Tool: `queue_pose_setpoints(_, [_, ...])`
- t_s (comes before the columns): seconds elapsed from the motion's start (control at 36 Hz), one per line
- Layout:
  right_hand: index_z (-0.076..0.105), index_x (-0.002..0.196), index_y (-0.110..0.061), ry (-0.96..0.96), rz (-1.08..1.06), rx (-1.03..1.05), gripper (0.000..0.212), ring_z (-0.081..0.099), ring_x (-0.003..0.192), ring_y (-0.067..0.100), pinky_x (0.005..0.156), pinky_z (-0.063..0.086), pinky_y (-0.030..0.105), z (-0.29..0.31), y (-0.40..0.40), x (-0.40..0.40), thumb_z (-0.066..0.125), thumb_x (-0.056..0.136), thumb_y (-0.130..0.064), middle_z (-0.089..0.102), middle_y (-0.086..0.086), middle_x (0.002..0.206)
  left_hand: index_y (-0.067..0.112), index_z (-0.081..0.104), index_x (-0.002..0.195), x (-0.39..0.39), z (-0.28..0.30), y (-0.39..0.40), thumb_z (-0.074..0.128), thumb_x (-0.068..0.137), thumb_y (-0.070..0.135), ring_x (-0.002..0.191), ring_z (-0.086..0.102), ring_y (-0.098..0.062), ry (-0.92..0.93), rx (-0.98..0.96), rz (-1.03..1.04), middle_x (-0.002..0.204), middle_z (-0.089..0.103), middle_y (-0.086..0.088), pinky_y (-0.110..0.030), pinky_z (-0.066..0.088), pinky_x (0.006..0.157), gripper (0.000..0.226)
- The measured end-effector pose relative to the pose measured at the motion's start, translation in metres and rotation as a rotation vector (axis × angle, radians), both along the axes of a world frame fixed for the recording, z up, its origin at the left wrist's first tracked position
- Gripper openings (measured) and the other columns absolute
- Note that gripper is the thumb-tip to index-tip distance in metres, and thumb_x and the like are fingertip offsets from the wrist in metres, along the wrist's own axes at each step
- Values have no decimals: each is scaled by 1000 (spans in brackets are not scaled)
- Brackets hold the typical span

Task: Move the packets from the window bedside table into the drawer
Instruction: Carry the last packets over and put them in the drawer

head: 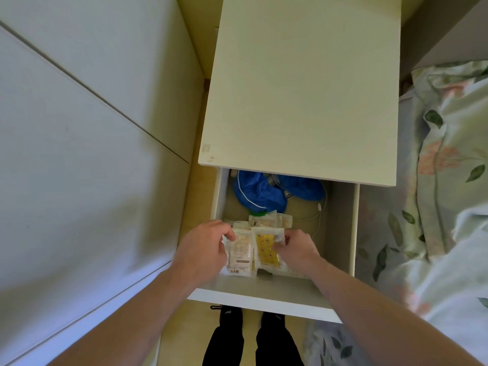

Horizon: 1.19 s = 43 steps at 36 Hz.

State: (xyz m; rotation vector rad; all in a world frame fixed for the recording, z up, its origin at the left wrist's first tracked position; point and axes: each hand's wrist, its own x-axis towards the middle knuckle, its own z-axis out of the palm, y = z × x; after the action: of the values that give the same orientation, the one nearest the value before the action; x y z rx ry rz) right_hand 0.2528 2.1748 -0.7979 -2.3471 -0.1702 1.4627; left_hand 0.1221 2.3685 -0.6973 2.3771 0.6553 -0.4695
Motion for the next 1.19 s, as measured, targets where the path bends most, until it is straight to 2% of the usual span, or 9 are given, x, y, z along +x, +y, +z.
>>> queue_pose_setpoints(0.06, [64,116,-24,-52,-12,-39,28,68,86,13,74,61,32,-6,3,-9,69,90,-32,70,-5,99,33,65,97,-1,-1,0,55,95,7,104,52,0,1,-2,-10,118,65,18,-15,49,79,28])
queue_pose_setpoints(0.14, [53,124,-26,-171,105,-122,38,64,83,14,62,53,26,-1,3,-15,68,91,-37,66,-5,100,33,64,96,-2,-2,0,55,95,7,100,48,2,-4,-9,-17,117,64,18,-16,50,79,28])
queue_pose_setpoints(0.25, [43,136,-25,-265,235,-164,52,60,81,15,63,50,26,8,-6,-12,67,92,-41,60,-6,95,32,65,96,-1,-2,1,54,93,5,99,52,-1,-14,-12,-15,114,65,18,-21,53,80,29])
queue_pose_setpoints(0.47, [42,140,-29,-230,223,-147,55,67,89,14,75,60,30,12,-15,-4,67,92,-43,69,-6,108,31,67,97,5,2,-1,54,93,4,106,57,-2,-30,-10,-18,112,65,20,-26,55,84,30])
queue_pose_setpoints(0.81, [32,142,-26,-190,142,-145,62,66,82,15,66,56,31,40,-22,-18,67,91,-35,67,-5,99,33,65,96,0,23,-5,55,93,6,105,54,-3,39,-1,-32,115,63,19,-26,56,84,29])
queue_pose_setpoints(0.89, [34,143,-24,-167,128,-137,58,62,81,15,64,51,29,67,-27,-19,63,92,-25,63,-4,97,30,65,105,-2,46,-7,55,93,7,111,53,-5,102,-9,-68,122,61,17,-22,55,85,28])
queue_pose_setpoints(0.97, [35,146,-24,-136,127,-121,59,57,91,18,76,48,31,113,-32,-21,61,93,-18,59,-1,109,31,63,112,-6,83,-15,54,92,7,118,49,-5,155,-21,-109,126,56,18,-24,51,93,33])
queue_pose_setpoints(1.08, [36,148,-28,-134,79,-60,62,57,120,20,95,50,34,194,-43,-32,60,92,-18,54,-2,140,35,61,115,-14,145,-32,52,93,6,126,45,-4,159,-53,-147,129,52,20,-26,47,103,37])
queue_pose_setpoints(1.19, [39,148,-31,-194,-7,-15,61,53,128,18,102,48,33,283,-61,-49,61,92,-18,49,-4,147,32,62,120,-20,211,-49,49,96,4,130,44,-4,121,-89,-192,134,51,18,-25,41,110,40])
